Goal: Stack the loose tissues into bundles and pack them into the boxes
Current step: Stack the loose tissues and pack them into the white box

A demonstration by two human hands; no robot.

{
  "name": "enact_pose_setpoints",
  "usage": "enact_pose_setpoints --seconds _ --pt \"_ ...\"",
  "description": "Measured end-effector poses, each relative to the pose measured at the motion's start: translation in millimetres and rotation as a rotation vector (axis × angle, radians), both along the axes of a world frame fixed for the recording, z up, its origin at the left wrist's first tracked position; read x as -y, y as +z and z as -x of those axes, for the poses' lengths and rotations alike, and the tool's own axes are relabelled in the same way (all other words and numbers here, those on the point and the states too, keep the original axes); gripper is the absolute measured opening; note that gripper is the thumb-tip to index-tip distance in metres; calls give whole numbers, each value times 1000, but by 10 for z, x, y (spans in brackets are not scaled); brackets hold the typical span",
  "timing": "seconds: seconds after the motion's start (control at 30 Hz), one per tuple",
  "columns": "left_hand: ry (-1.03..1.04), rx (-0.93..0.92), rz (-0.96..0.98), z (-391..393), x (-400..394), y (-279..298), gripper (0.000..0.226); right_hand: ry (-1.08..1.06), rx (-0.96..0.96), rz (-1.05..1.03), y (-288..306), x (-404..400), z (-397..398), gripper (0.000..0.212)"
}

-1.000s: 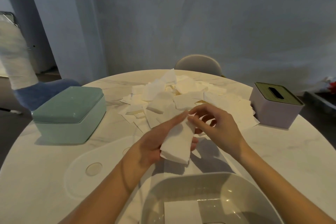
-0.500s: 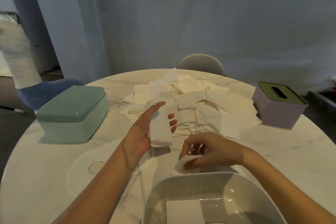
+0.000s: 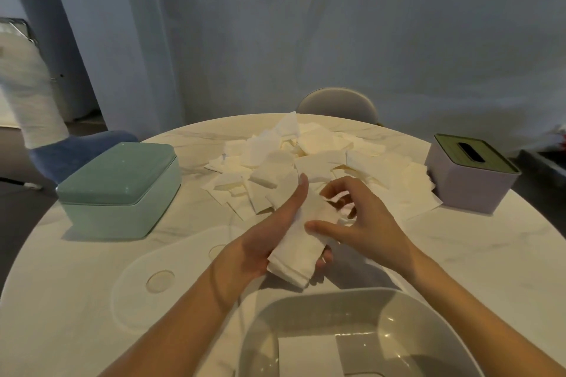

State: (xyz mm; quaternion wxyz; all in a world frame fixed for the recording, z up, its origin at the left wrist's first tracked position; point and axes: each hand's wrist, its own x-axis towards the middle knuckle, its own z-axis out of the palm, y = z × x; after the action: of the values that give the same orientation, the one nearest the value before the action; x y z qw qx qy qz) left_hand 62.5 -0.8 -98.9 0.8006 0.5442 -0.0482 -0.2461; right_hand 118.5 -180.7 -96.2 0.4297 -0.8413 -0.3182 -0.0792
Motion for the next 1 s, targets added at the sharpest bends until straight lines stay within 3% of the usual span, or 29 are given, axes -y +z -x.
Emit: enact_pose_setpoints --seconds 0.07,0.13,0.27,0.33,0.43,0.53,0.67,0.7,0.9,1.0 --pt "-11 7 -101 29 7 54 83 45 -49 35 46 19 6 61" --pt "26 52 -223 55 -10 110 71 108 -128 49 93 39 -4 57" --pt "309 334 -538 -13 -163 91 61 73 -307 -15 87 157 20 46" --pt "379 467 -656 -23 -172 47 46 49 -384 -70 -9 280 56 37" --pt "412 527 -759 -26 -68 -51 31 59 -462 -168 -196 435 123 39" --pt "511 559 -733 -21 74 -125 25 65 -535 -314 -289 446 166 37" --pt "703 340 -322 37 336 -142 28 18 -492 -452 -349 240 190 69" --pt "761 299 -295 20 383 -149 29 11 -490 -474 -352 176 201 74" --pt "980 282 -464 -128 445 -247 27 123 -558 -588 -330 35 247 86" --pt "1011 283 -499 -143 461 -259 25 139 -443 -460 -344 22 241 88"
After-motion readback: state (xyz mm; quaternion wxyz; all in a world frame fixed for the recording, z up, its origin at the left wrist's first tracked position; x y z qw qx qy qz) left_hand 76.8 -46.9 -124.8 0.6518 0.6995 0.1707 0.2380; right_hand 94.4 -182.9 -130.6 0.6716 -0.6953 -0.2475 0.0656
